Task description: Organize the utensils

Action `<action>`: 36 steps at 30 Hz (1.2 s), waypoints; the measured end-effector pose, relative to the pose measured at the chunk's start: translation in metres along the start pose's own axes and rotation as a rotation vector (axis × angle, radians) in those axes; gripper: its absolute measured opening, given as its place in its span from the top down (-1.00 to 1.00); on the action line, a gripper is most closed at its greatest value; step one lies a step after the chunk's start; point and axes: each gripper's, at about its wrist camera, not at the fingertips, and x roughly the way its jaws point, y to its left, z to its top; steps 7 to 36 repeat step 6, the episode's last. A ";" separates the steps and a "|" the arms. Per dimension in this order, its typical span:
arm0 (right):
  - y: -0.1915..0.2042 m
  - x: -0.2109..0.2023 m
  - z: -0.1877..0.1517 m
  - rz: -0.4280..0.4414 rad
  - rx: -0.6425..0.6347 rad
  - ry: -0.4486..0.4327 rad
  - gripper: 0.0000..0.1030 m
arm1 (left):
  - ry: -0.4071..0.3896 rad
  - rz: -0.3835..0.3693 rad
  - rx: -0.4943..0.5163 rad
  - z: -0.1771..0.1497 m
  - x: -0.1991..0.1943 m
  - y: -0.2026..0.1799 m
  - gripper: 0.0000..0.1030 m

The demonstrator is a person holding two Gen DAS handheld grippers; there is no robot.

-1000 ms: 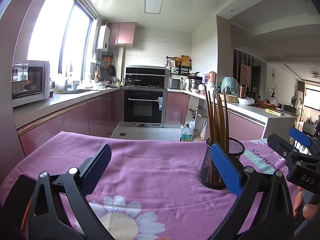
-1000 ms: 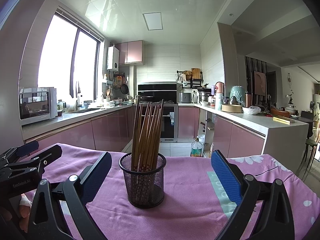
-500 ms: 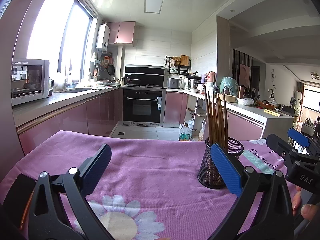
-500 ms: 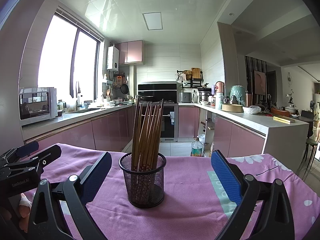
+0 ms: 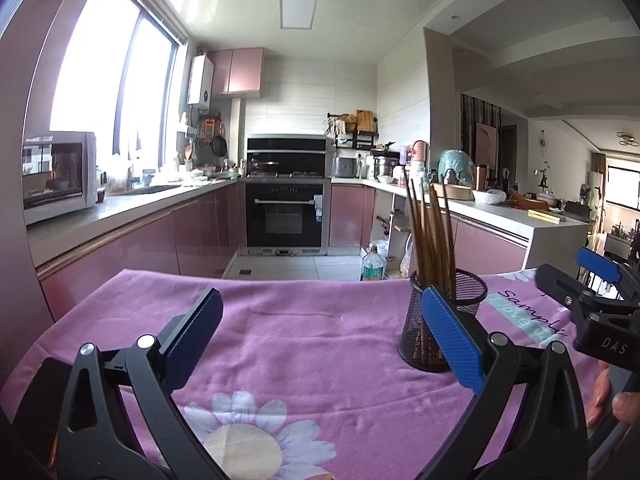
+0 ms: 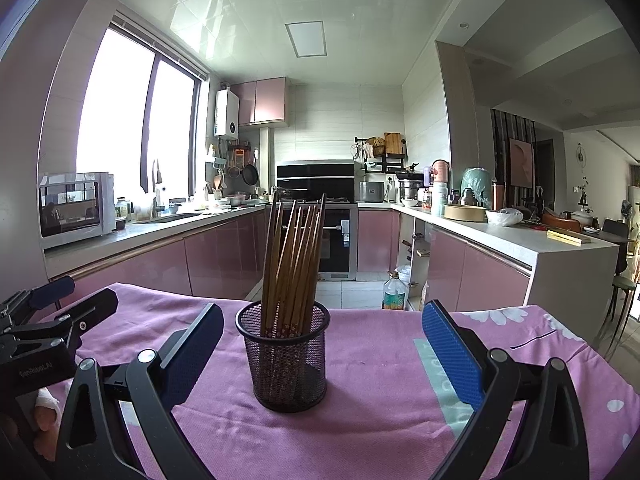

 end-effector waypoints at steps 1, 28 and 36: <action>-0.003 0.001 -0.001 -0.002 -0.005 0.009 -0.87 | 0.019 0.001 -0.006 0.000 0.003 0.003 -0.90; -0.042 0.020 -0.011 -0.049 -0.005 0.157 -0.87 | 0.148 0.047 -0.023 -0.005 0.027 0.022 -0.90; -0.042 0.020 -0.011 -0.049 -0.005 0.157 -0.87 | 0.148 0.047 -0.023 -0.005 0.027 0.022 -0.90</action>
